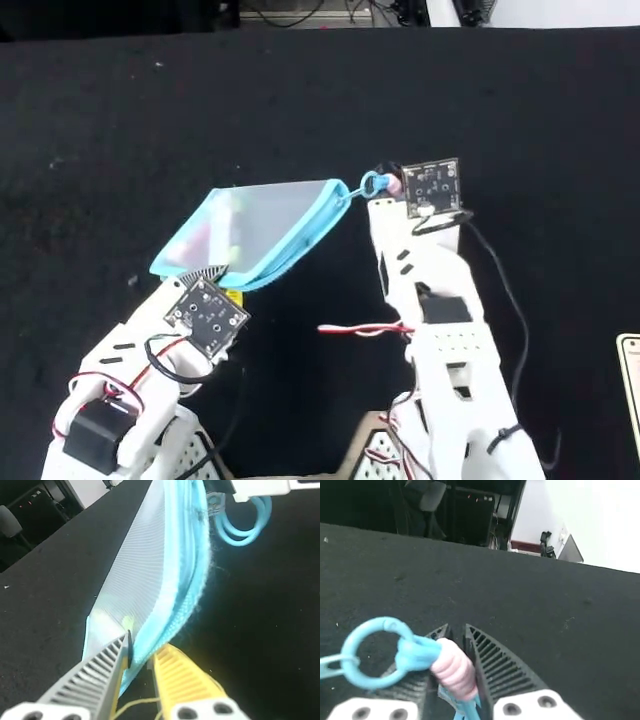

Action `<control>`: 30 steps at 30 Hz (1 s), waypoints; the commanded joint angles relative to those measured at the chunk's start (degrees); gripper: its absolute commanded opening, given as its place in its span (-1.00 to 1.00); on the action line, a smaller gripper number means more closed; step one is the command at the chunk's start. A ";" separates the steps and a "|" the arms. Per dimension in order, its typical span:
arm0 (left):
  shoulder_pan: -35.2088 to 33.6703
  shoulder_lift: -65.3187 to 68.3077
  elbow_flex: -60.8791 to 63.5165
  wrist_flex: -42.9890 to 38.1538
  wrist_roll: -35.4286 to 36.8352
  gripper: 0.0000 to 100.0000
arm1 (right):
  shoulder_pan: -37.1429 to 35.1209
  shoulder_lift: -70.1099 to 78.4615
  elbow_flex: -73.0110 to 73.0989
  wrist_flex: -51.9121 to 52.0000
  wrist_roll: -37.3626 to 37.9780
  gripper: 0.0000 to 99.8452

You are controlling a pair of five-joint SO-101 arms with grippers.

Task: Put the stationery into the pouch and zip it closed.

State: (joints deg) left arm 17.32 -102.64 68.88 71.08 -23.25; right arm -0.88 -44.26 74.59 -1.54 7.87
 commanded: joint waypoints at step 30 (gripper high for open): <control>-8.48 0.70 -0.04 -7.30 6.86 -0.94 | -4.92 -31.96 -1.27 32.35 -2.90 -0.76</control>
State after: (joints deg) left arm 14.07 -102.11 68.97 67.82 -19.30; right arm -5.36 -70.99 72.13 31.16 7.08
